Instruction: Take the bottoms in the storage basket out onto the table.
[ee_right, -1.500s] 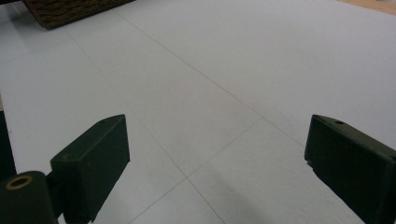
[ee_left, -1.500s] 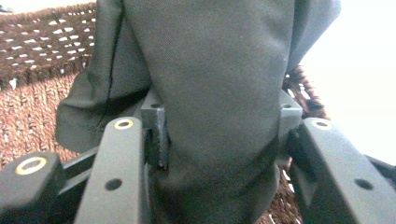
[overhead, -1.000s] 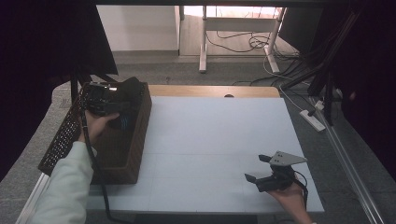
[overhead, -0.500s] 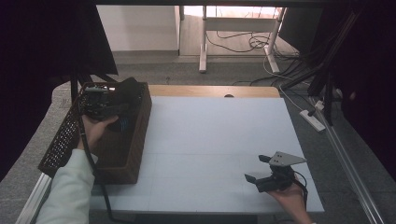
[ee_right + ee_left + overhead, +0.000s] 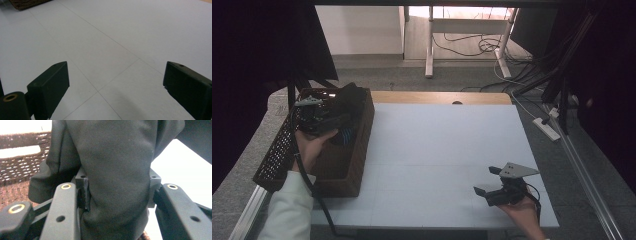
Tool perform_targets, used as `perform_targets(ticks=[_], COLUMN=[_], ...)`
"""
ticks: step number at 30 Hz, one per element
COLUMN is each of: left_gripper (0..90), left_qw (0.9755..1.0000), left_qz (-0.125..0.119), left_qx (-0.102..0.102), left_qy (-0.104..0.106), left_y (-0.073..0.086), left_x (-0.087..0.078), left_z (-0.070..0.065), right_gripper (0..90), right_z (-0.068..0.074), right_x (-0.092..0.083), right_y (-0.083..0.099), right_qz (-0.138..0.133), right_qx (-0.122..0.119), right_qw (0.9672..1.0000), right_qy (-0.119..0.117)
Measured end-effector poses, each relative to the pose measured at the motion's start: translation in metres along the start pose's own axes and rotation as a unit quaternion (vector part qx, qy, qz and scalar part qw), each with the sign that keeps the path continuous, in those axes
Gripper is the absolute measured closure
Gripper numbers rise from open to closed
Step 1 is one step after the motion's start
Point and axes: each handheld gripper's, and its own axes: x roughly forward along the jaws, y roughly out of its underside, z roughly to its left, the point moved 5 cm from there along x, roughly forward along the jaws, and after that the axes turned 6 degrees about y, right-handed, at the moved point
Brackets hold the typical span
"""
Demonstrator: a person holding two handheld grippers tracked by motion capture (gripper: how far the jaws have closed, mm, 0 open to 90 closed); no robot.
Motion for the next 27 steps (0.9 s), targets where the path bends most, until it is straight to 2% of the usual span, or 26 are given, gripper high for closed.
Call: perform_targets(ticks=[6,10,20,27], left_gripper=[53.2,53.2,53.2,53.2], left_qw=[0.9997,0.9994,0.9975,0.9962], left_qz=[-0.022,-0.033,-0.059,-0.073], left_qx=[-0.008,-0.008,-0.006,0.000], left_qy=[0.012,0.011,0.039,0.048], left_y=[-0.002,-0.004,-0.011,-0.015], left_x=[-0.006,-0.009,-0.020,-0.024], left_z=[-0.001,-0.002,-0.014,-0.024], right_gripper=[6.5,6.5,6.5,6.5], right_z=[0.000,0.000,0.000,-0.001], right_x=[0.001,0.001,0.002,0.003], right_y=[0.001,0.000,0.001,0.002], right_qz=[0.005,0.001,0.006,0.008], right_qx=[-0.003,0.000,-0.002,-0.004], right_qw=[1.0000,1.0000,1.0000,1.0000], right_qy=[-0.001,-0.001,-0.001,0.003])
